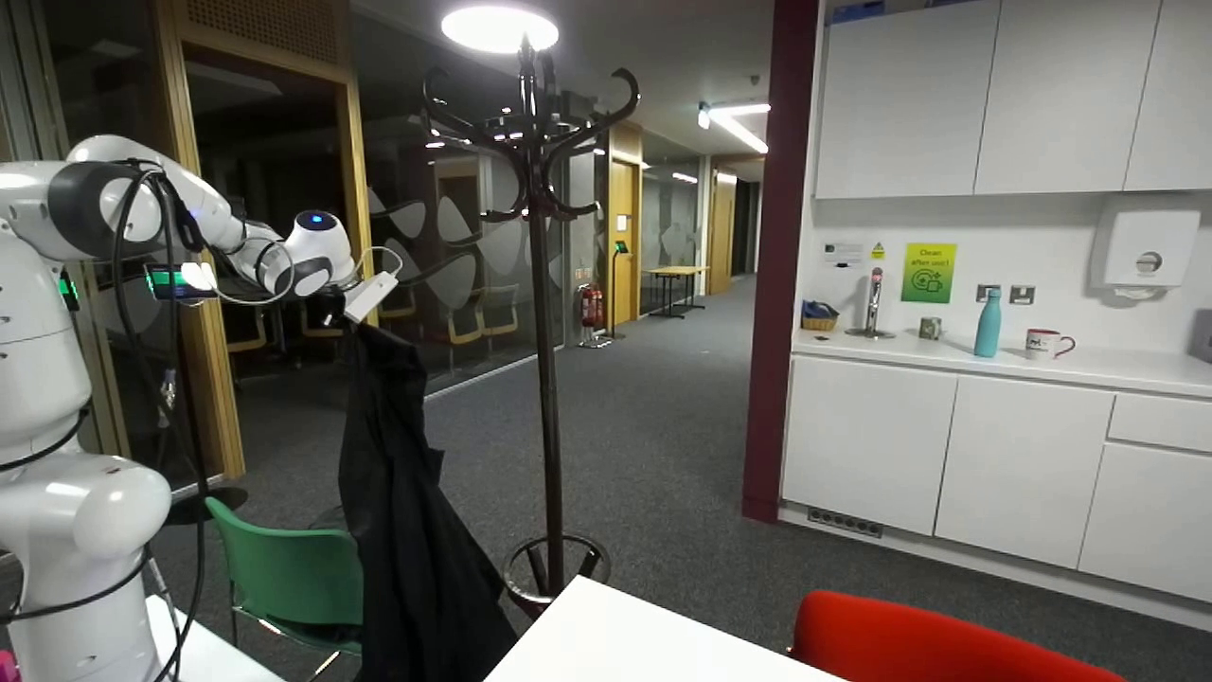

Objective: Put the black jacket on the green chair.

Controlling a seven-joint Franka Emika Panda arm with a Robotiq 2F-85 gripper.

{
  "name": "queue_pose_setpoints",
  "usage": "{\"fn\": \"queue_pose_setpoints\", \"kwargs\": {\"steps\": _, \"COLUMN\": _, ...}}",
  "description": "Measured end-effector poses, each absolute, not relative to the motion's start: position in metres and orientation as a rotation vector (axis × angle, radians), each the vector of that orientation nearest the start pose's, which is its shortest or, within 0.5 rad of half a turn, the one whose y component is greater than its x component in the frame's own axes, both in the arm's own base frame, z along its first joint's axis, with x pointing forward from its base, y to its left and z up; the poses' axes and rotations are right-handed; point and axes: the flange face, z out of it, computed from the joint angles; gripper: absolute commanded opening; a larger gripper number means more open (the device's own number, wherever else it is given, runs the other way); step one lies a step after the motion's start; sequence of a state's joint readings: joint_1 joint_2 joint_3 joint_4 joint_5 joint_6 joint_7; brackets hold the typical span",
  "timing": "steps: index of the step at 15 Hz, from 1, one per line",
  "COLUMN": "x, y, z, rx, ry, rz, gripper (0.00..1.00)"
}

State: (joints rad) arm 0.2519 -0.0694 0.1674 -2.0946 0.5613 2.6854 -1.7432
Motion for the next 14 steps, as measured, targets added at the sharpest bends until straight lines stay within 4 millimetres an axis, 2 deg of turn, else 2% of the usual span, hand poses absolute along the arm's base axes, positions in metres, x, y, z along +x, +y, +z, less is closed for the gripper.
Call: {"fn": "queue_pose_setpoints", "kwargs": {"steps": 14, "x": 0.511, "y": 0.297, "z": 0.499, "rx": 1.751, "ry": 2.375, "rz": 1.089, "gripper": 0.01}}
